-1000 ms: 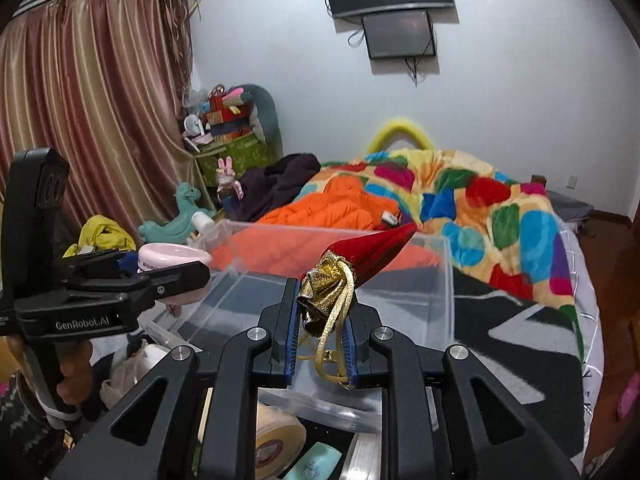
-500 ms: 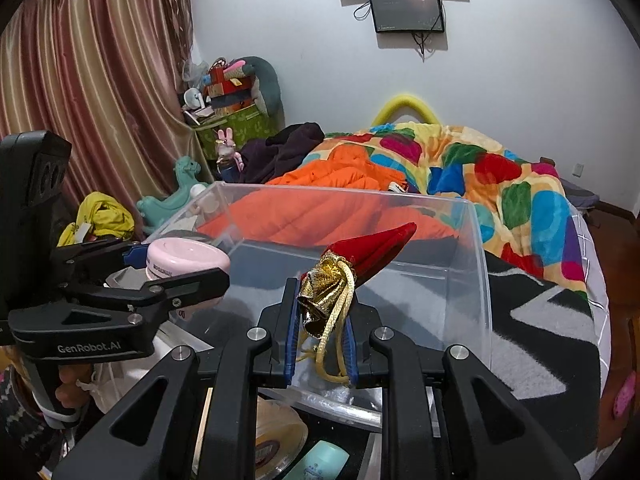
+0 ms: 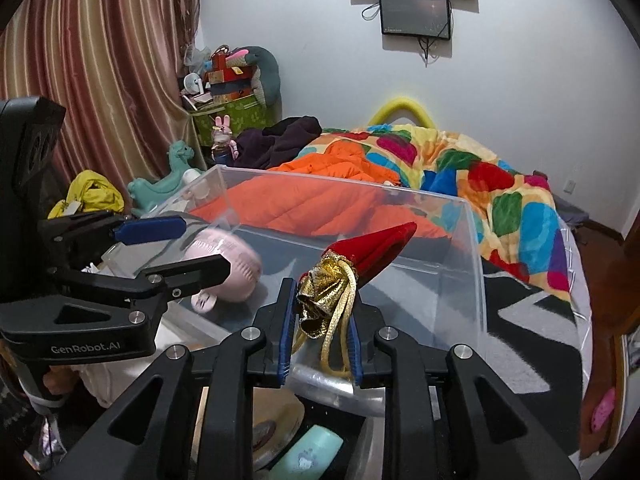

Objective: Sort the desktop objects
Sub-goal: 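Carry both items over the clear box and release the pink container from the left gripper, then lower the red-gold ornament into the clear box and open the right gripper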

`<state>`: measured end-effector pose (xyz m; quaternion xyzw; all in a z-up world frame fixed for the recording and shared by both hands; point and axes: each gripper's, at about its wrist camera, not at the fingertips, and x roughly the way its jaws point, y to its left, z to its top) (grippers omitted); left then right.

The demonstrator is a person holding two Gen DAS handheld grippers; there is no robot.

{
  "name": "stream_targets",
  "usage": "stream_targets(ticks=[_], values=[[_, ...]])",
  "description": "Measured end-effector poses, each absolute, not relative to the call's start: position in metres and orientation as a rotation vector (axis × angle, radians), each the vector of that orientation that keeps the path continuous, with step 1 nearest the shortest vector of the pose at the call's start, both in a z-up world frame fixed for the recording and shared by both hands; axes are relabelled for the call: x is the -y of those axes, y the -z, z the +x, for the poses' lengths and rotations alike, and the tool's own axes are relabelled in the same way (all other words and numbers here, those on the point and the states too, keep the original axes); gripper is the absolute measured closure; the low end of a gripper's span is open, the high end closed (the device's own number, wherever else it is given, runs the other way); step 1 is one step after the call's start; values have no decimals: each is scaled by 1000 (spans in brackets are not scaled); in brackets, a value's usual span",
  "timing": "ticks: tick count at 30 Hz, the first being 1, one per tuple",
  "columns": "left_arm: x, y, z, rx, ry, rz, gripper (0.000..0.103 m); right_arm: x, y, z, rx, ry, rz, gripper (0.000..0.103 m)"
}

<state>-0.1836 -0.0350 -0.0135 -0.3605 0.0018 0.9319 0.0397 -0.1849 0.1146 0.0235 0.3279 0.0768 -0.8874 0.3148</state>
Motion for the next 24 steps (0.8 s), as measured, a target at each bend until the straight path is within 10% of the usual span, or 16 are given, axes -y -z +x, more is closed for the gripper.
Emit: stream_targets(ticks=[18,24], values=[[33,-26,-134,-49,-2948,-917,12,-148,-64,-125,-208,2460,641,24],[48,-38,-109,-14,-2971,-867,7,-169,-80,-99,-206,2523,543,20]])
